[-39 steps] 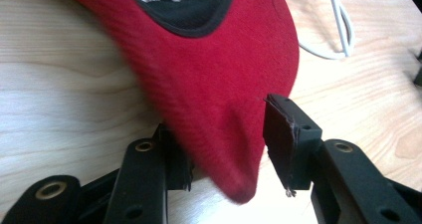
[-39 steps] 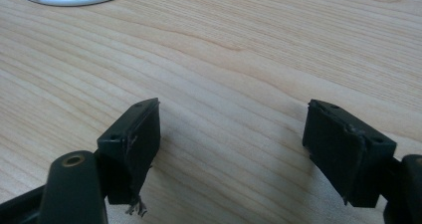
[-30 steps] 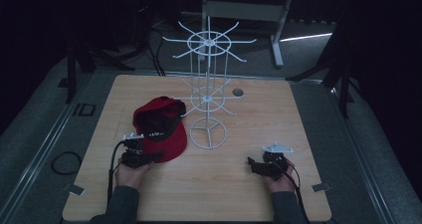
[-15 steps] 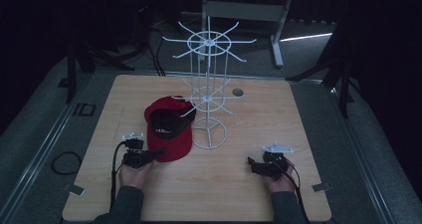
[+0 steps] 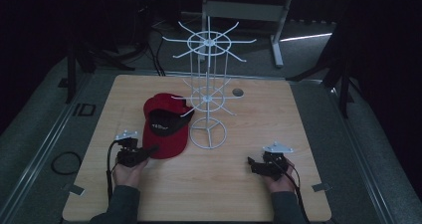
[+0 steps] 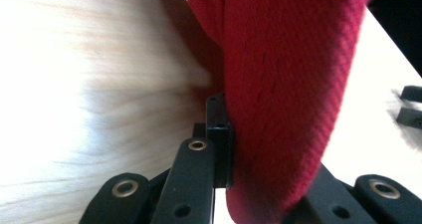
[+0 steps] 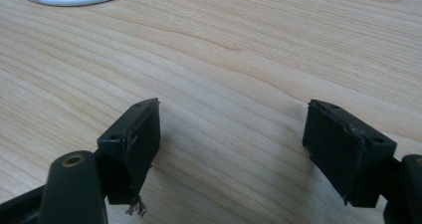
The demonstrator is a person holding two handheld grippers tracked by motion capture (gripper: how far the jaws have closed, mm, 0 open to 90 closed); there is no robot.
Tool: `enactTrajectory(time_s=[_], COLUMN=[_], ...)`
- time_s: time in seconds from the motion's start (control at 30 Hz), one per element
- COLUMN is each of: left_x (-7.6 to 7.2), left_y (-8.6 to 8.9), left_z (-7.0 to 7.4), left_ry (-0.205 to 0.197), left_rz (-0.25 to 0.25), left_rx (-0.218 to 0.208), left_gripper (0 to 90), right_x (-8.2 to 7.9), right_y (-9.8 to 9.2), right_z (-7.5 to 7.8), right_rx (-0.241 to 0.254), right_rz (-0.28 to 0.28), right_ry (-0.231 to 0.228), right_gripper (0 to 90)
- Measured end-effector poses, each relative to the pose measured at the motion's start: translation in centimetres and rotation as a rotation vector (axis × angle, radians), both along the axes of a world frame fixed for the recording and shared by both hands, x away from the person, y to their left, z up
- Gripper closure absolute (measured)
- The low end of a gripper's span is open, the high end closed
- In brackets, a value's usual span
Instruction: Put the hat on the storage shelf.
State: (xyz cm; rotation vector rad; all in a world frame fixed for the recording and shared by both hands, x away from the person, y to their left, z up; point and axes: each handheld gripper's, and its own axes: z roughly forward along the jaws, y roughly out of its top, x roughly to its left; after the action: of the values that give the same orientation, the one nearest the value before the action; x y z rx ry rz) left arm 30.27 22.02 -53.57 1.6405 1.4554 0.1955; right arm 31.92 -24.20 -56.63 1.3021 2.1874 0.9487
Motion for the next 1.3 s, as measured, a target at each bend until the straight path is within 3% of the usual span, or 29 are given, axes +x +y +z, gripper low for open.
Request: enactTrajectory(time_s=[0.6, 1.3], left_x=[-0.5, -0.6], left_y=[2.1, 2.7], left_z=[3.2, 5.6], left_ry=[-0.116, -0.203], left_rz=[0.063, 0.110], left_rx=[0.031, 0.044], left_gripper=[85.6, 85.5], right_x=[0.0, 0.0], right_y=[0.0, 0.0], right_z=[0.0, 0.0], right_rx=[0.001, 0.001], right_rz=[0.000, 0.000], right_ry=[0.000, 0.000], right_gripper=[22.7, 22.7])
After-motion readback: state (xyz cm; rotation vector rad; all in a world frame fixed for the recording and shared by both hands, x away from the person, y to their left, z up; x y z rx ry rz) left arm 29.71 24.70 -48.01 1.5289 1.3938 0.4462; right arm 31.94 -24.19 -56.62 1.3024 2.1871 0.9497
